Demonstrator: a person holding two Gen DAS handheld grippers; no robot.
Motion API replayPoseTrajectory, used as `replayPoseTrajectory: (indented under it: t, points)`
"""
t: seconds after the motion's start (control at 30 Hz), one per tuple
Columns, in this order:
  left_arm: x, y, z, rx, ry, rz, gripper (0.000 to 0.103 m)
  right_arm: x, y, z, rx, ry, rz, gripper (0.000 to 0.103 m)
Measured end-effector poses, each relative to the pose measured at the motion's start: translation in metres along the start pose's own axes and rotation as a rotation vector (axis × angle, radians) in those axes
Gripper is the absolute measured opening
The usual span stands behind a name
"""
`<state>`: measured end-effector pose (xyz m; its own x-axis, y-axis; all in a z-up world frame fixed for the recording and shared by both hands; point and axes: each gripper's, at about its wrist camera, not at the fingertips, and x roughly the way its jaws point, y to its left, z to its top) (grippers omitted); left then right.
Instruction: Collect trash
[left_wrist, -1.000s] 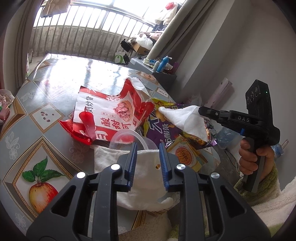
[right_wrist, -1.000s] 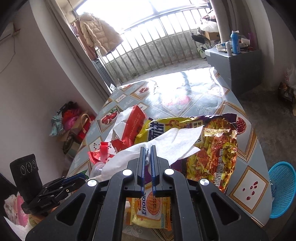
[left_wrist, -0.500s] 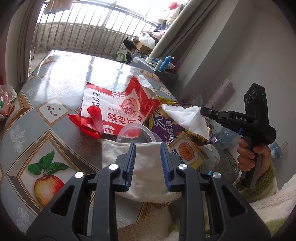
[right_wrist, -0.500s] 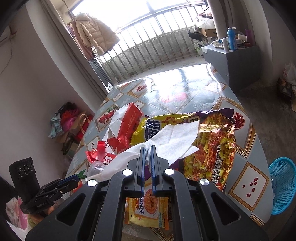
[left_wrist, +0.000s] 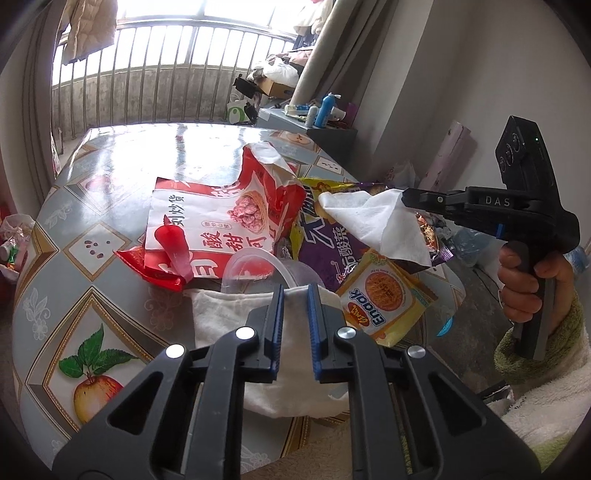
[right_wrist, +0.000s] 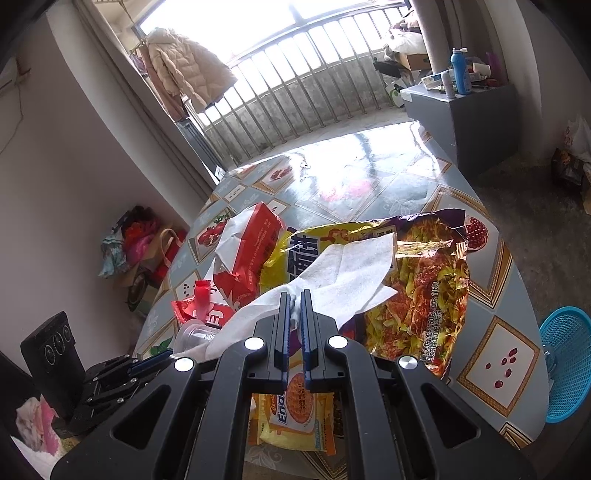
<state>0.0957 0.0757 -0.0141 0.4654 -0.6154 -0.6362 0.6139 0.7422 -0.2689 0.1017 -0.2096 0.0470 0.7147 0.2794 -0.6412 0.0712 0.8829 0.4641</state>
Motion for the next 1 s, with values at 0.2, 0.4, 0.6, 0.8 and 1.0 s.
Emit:
replayPoseTrajectory:
  t: [0.2, 0.4, 0.6, 0.8, 1.0]
  points:
    - [-0.001, -0.001, -0.001, 0.015, 0.000, -0.002, 0.007, 0.001, 0.000, 0.000, 0.001, 0.000, 0.002, 0.006]
    - [-0.008, -0.003, 0.002, 0.016, -0.017, -0.012, 0.007, 0.000, -0.001, 0.000, 0.000, 0.000, 0.002, 0.006]
    - [-0.015, -0.001, 0.006, 0.012, -0.040, -0.019, 0.004, 0.000, -0.001, 0.000, 0.001, 0.000, 0.002, 0.006]
    - [-0.031, 0.003, 0.016, -0.002, -0.091, -0.023, 0.003, 0.000, -0.001, 0.001, 0.003, -0.004, 0.003, 0.006]
    - [-0.051, 0.011, 0.030, -0.030, -0.154, -0.025, 0.003, -0.006, 0.000, 0.004, 0.012, -0.025, 0.014, 0.006]
